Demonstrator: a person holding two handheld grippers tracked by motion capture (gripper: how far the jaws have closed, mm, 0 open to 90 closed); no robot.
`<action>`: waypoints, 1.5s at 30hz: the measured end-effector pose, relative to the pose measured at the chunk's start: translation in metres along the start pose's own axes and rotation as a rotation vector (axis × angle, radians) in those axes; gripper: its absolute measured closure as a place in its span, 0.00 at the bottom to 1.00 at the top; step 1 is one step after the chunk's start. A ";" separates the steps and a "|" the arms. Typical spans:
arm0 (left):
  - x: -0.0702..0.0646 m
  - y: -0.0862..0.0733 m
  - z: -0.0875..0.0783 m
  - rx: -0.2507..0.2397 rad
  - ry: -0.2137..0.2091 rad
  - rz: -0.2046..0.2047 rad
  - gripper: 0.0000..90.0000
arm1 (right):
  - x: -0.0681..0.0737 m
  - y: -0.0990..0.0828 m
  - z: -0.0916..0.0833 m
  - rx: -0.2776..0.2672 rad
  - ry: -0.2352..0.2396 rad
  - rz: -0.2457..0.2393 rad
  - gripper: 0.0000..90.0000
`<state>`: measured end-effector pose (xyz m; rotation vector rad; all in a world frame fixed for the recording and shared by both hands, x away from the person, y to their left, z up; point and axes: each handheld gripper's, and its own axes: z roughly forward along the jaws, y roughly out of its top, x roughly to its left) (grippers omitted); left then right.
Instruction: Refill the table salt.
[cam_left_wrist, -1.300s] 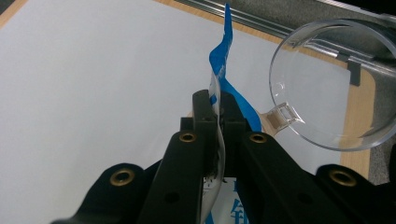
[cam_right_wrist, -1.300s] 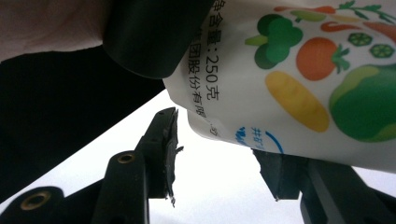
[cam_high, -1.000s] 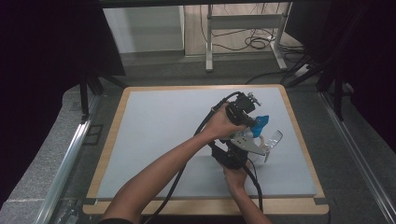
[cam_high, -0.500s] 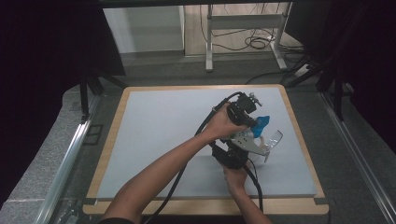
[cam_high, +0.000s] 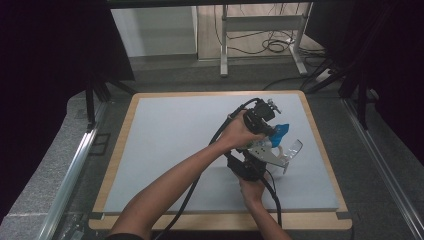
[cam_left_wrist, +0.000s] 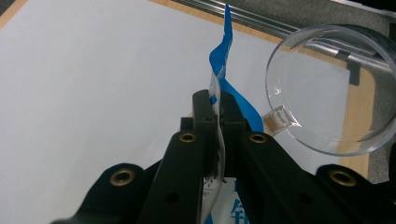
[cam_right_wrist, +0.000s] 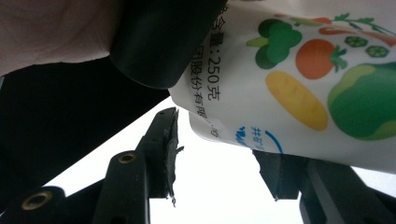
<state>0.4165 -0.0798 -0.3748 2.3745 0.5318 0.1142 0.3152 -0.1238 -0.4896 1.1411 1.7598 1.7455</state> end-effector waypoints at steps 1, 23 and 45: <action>0.000 0.000 0.000 0.002 0.001 0.004 0.99 | 0.000 0.000 0.000 -0.002 0.000 0.006 0.58; -0.001 0.001 0.001 0.002 0.000 0.002 0.99 | -0.001 0.000 0.000 -0.007 -0.009 0.001 0.60; -0.001 0.001 0.001 0.006 -0.003 0.002 0.99 | 0.000 0.003 -0.002 -0.023 -0.009 0.004 0.61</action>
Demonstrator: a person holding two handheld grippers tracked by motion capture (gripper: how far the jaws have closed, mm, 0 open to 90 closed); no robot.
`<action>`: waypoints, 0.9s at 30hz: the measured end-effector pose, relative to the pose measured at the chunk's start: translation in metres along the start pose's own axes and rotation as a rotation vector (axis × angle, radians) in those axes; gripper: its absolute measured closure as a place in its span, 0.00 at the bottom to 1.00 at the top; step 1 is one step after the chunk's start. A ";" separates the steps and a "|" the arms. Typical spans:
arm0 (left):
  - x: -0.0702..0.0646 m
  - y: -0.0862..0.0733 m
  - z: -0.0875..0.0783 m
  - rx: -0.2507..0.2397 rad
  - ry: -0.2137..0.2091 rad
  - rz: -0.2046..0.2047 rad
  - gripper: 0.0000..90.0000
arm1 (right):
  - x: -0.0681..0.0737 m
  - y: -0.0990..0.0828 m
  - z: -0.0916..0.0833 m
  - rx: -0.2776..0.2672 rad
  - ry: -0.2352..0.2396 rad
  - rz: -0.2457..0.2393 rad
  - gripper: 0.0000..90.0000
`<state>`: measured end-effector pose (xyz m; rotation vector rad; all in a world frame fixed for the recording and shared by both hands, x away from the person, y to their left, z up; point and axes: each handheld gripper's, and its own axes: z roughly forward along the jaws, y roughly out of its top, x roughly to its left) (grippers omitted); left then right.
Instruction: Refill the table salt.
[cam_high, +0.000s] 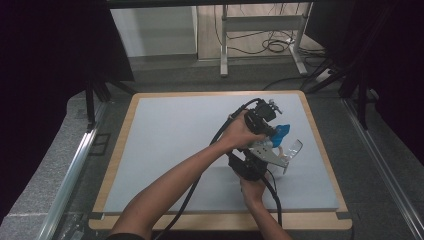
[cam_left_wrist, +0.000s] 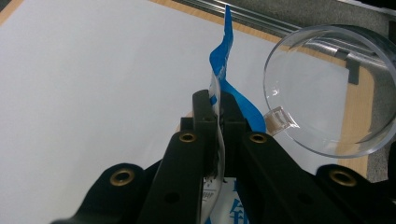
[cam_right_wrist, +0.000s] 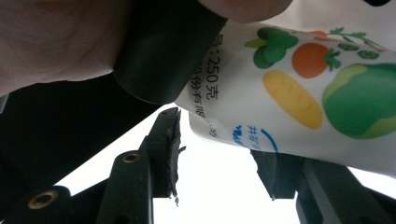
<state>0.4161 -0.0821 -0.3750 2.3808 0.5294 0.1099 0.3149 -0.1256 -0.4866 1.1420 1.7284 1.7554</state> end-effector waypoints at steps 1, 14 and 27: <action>0.000 0.000 0.000 0.001 0.000 0.000 0.99 | 0.000 0.000 0.000 0.000 -0.002 -0.002 0.62; 0.000 -0.001 -0.001 0.000 0.001 -0.001 0.99 | 0.001 -0.001 0.001 0.004 -0.007 -0.008 0.63; 0.001 -0.002 0.000 0.003 0.000 0.001 0.99 | 0.001 -0.002 0.000 0.003 -0.004 -0.004 0.63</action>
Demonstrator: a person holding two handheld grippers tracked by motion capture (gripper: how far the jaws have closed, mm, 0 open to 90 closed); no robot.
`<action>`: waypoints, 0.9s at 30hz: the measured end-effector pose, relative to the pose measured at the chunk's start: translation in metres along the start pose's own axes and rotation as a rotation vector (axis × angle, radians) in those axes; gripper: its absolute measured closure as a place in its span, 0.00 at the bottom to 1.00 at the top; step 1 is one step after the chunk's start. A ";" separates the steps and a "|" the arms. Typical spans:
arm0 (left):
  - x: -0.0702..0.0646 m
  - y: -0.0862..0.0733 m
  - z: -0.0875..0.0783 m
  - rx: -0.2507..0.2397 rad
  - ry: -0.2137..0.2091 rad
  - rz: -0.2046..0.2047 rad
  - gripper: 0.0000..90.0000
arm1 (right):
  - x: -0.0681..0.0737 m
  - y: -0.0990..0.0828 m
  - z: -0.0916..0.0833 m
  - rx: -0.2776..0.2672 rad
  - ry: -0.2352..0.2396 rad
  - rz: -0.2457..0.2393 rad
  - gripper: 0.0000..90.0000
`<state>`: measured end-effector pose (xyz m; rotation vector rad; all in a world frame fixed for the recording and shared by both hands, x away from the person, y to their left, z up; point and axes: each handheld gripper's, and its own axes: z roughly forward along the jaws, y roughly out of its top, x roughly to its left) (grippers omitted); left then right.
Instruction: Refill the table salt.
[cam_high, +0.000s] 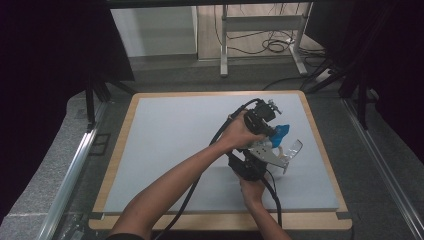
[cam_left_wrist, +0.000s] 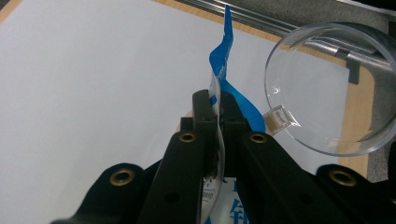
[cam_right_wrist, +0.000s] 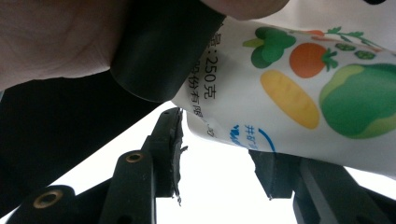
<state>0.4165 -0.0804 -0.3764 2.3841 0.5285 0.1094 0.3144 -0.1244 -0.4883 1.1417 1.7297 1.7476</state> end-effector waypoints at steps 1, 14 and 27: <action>0.000 0.000 0.000 0.000 -0.001 0.000 0.99 | 0.000 0.000 0.000 0.000 0.000 -0.001 0.63; 0.002 -0.006 -0.001 0.000 -0.001 -0.007 0.99 | 0.003 -0.004 0.002 0.010 0.003 -0.009 0.63; 0.003 -0.006 -0.001 -0.003 -0.003 -0.009 0.99 | 0.003 -0.003 0.003 0.012 0.006 -0.009 0.63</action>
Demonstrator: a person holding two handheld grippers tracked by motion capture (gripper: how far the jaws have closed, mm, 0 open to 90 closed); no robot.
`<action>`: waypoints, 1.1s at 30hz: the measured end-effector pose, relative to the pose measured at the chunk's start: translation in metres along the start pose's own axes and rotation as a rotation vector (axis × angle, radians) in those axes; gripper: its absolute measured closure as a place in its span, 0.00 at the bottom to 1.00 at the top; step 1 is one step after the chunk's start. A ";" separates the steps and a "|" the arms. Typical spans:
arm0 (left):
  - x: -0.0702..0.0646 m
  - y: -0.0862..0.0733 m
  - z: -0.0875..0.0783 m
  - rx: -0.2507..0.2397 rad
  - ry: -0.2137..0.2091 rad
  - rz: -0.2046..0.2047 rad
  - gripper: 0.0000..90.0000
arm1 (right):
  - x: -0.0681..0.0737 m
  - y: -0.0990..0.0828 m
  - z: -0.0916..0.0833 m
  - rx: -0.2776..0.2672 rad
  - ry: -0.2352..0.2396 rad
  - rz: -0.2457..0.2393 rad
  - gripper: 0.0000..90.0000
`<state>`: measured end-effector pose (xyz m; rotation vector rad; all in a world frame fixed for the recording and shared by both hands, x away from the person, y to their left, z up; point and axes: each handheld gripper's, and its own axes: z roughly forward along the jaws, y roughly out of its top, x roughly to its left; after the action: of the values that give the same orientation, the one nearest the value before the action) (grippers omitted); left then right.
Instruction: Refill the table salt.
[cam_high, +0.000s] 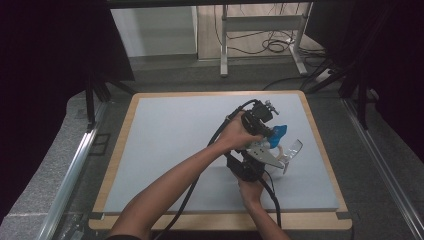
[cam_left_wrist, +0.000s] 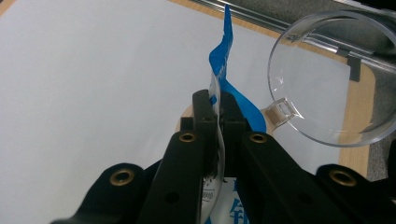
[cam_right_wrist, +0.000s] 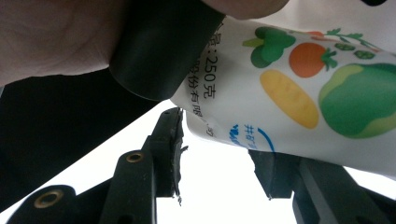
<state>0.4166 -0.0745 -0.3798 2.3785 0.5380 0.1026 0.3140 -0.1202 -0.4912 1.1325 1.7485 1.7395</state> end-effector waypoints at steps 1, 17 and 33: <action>0.000 0.000 0.000 0.000 0.000 0.000 0.99 | 0.000 0.000 0.000 0.000 0.000 -0.001 0.63; 0.000 0.000 -0.001 -0.003 -0.001 0.000 0.99 | 0.000 -0.001 0.001 -0.001 -0.001 0.000 0.64; -0.001 0.001 -0.004 -0.009 0.000 -0.001 0.99 | -0.001 -0.001 0.000 0.000 -0.005 -0.006 0.65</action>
<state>0.4155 -0.0731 -0.3755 2.3692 0.5376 0.1038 0.3142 -0.1205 -0.4920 1.1292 1.7473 1.7320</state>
